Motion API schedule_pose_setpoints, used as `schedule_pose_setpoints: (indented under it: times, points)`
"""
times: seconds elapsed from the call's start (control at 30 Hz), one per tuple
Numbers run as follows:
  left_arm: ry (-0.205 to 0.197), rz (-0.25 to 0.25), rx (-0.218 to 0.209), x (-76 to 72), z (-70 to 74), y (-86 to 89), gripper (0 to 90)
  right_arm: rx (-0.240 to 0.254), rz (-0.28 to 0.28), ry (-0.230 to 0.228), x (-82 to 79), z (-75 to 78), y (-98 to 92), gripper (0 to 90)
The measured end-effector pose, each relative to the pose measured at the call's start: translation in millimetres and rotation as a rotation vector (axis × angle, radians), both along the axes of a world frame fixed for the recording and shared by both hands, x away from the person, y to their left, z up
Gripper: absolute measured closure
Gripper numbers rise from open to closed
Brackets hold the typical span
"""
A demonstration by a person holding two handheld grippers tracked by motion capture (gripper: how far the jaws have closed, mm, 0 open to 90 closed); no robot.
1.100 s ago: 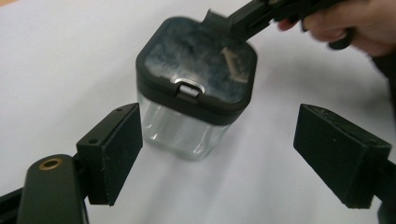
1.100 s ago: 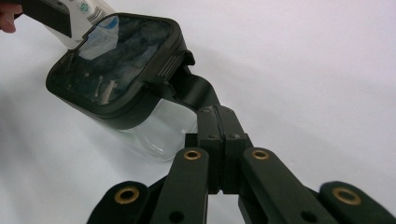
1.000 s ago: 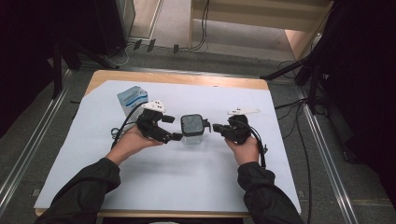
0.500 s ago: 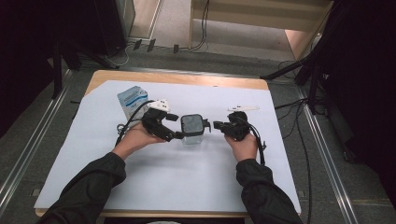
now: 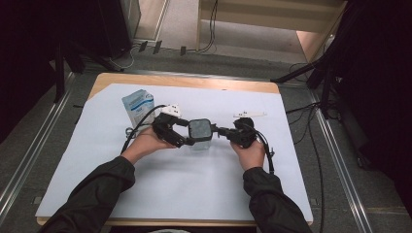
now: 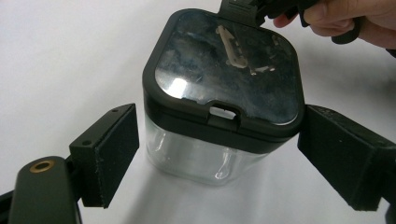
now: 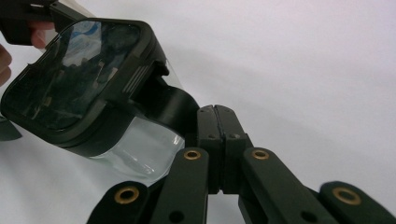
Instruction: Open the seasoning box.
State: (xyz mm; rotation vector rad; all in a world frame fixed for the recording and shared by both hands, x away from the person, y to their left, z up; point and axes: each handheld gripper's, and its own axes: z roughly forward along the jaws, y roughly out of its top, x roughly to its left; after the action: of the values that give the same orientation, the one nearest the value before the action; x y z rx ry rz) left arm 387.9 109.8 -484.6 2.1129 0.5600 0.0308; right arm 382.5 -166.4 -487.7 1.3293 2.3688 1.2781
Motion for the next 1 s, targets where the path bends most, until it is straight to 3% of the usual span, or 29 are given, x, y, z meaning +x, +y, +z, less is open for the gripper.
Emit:
schedule_pose_setpoints:
  times: [0.3, 0.6, 1.0]
  points:
    - [-0.004, 0.018, 0.011, -0.3, -5.8, -7.9, 13.7, -0.001, 0.001, 0.003, -2.5, -0.7, -1.2, 90.0]
    - [-0.029, 0.023, 0.037, -3.6, -0.5, -7.2, 15.3, -0.003, -0.001, 0.001, -2.8, -1.0, -1.1, 90.0]
    - [-0.030, 0.032, 0.023, -5.7, 6.2, -2.5, 17.1, 0.017, 0.000, 0.008, -2.5, -0.3, -2.0, 90.0]
